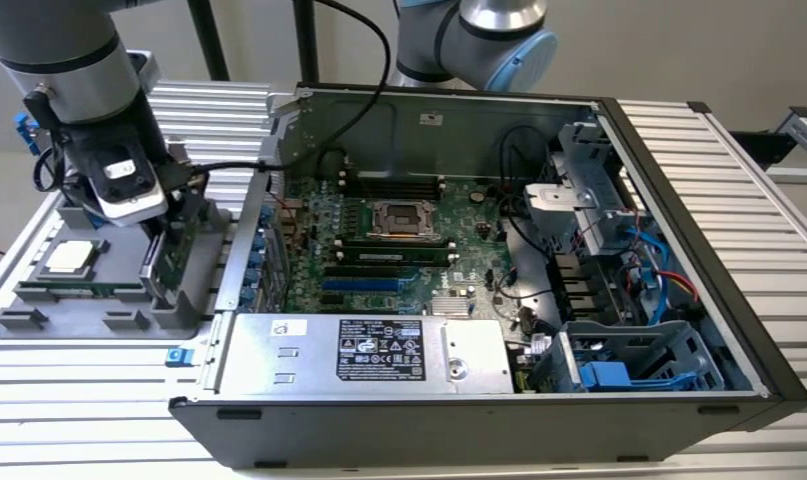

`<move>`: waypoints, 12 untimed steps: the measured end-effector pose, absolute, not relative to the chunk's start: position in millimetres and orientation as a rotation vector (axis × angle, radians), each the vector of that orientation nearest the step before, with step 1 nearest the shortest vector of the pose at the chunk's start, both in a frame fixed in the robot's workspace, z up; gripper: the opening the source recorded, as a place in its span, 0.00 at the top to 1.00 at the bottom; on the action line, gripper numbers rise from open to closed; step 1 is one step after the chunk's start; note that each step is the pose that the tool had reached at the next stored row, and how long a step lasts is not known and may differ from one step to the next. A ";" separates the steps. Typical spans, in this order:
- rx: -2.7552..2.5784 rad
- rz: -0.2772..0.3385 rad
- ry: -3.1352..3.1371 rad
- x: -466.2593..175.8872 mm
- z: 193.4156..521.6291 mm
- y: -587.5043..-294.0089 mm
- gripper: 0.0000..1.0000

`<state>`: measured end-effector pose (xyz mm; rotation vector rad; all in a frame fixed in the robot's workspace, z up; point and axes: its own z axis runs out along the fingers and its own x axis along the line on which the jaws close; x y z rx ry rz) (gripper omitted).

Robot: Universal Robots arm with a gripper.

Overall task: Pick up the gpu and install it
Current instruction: 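Pick up the gpu and move the gpu toward the slot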

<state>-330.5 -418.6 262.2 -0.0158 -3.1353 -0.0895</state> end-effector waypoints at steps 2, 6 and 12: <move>-0.014 -0.090 -3.135 -330.5 264.3 -418.6 1.00; -0.014 -0.090 -3.135 -330.5 267.6 -418.7 1.00; -0.014 -0.090 -3.135 -330.5 270.7 -418.6 1.00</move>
